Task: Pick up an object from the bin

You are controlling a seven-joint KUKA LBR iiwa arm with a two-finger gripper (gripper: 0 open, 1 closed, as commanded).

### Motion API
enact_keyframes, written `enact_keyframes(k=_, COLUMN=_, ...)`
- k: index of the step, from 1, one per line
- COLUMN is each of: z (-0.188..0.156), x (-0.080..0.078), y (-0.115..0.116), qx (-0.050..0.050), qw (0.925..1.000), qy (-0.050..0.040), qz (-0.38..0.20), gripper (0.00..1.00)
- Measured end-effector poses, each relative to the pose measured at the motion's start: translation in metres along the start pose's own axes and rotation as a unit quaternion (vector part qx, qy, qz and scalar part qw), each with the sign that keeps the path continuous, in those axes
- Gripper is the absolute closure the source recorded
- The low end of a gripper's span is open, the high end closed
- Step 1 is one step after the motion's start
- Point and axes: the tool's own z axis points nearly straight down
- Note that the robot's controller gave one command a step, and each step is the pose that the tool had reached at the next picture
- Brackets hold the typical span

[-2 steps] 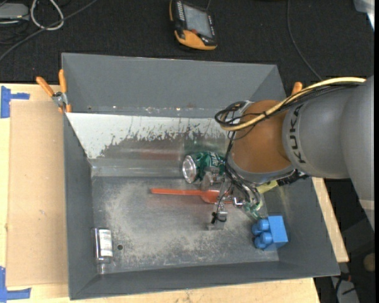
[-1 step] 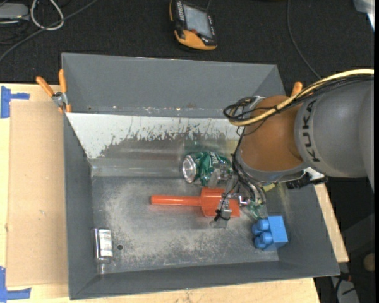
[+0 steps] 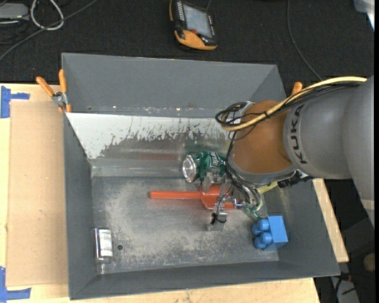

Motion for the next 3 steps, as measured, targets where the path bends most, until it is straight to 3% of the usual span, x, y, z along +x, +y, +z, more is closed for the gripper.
enact_keyframes(k=1, z=0.0032, x=0.0071, y=-0.0091, qx=-0.002, qw=0.9859, qy=-0.0059, qz=0.167, gripper=0.00)
enact_keyframes(k=2, z=-0.0016, x=-0.0009, y=0.0001, qx=-0.001, qw=1.0000, qy=-0.0018, qz=0.007, gripper=1.00)
enact_keyframes(k=3, z=-0.0016, x=-0.0009, y=0.0001, qx=-0.001, qw=1.0000, qy=-0.0018, qz=0.007, gripper=1.00)
